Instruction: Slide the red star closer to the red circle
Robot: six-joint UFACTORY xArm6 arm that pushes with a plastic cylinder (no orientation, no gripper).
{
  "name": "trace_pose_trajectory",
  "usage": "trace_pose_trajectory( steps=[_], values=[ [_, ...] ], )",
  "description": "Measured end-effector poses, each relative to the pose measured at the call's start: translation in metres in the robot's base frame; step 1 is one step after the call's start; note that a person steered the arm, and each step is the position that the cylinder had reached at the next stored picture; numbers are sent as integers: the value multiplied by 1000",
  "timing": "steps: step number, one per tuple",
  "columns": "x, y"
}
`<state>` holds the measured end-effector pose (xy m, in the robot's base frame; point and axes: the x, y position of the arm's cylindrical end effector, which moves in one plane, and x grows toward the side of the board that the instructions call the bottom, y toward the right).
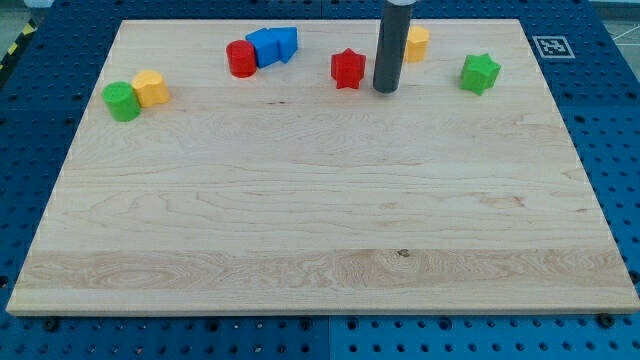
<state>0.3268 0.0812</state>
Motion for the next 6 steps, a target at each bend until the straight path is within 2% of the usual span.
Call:
trace_pose_trajectory(
  steps=[2,6],
  values=[
    [-25,-41],
    [-25,-136]
  ],
)
